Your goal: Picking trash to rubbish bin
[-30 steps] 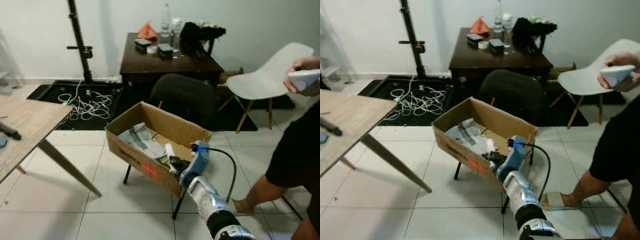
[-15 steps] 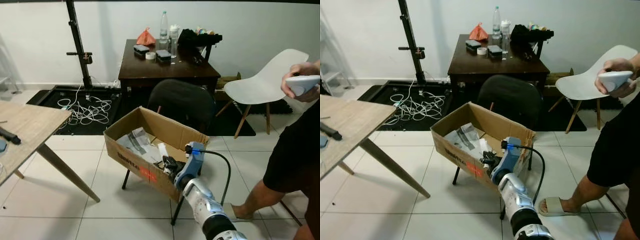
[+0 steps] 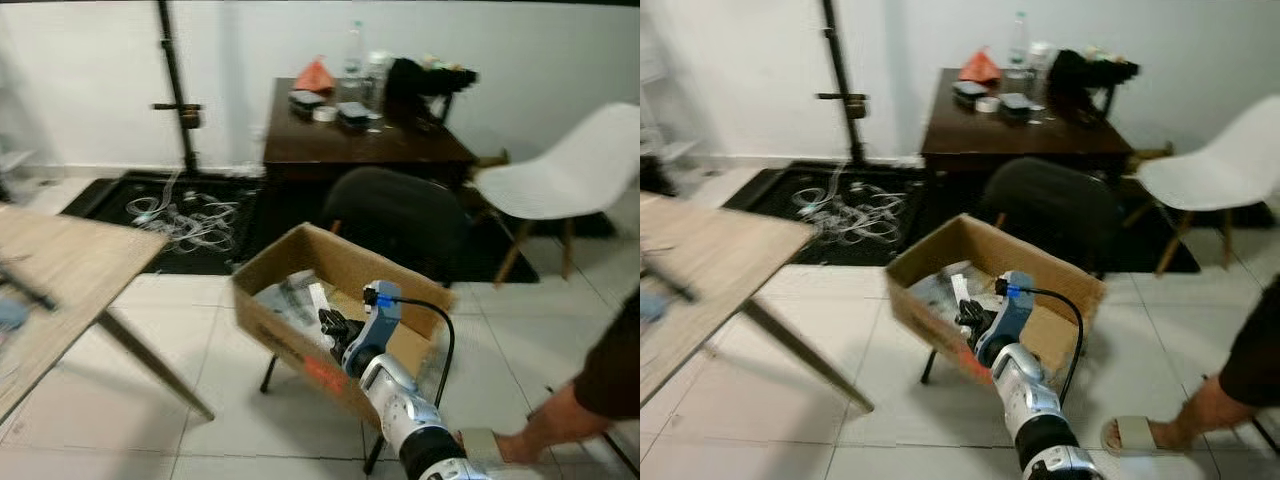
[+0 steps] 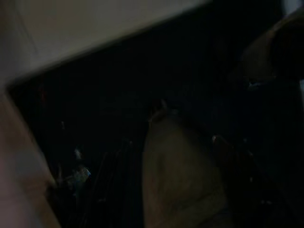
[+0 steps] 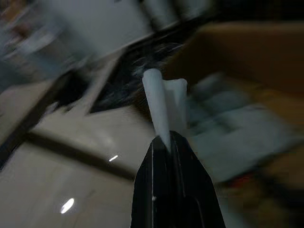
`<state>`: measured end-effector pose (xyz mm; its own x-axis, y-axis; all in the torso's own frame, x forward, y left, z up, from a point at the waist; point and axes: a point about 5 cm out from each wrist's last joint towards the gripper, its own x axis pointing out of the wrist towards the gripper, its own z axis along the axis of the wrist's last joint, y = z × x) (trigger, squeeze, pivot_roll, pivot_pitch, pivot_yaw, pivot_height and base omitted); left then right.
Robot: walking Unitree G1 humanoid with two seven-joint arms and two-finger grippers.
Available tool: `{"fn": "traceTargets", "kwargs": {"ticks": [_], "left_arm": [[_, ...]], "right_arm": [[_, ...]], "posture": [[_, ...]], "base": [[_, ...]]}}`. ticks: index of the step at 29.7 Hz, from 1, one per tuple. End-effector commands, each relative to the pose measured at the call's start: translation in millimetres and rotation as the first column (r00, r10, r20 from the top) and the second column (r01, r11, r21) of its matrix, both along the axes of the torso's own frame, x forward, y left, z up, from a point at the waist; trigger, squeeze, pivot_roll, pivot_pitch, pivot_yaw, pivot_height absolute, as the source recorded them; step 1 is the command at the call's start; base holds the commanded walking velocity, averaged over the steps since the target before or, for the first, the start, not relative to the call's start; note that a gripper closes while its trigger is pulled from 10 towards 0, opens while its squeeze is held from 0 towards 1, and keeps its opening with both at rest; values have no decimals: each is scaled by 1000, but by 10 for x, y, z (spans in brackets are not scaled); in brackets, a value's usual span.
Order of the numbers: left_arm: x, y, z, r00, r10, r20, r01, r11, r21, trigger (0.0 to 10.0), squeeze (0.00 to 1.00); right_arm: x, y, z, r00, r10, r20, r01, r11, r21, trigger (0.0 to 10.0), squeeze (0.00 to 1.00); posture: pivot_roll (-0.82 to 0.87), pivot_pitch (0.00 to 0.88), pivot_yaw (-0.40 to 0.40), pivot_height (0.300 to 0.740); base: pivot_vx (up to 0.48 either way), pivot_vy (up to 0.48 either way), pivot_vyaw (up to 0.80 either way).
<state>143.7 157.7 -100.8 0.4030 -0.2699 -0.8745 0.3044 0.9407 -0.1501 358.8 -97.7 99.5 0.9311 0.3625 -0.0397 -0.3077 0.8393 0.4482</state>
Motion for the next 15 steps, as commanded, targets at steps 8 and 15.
{"fn": "traceTargets", "kwargs": {"ticks": [8,15], "left_arm": [[-40,-35,-15,1000,-7,-10,7,1000,-12,10000,0],[-34,-33,-16,999,33,-8,-33,999,-10,10000,0]], "right_arm": [[7,-61,7,999,-37,5,37,999,2,10000,0],[7,-83,-4,999,-34,4,34,999,-19,10000,0]], "posture": [[-143,92,41,740],[-149,96,40,740]], "base": [[244,0,-736],[0,0,0]]}}
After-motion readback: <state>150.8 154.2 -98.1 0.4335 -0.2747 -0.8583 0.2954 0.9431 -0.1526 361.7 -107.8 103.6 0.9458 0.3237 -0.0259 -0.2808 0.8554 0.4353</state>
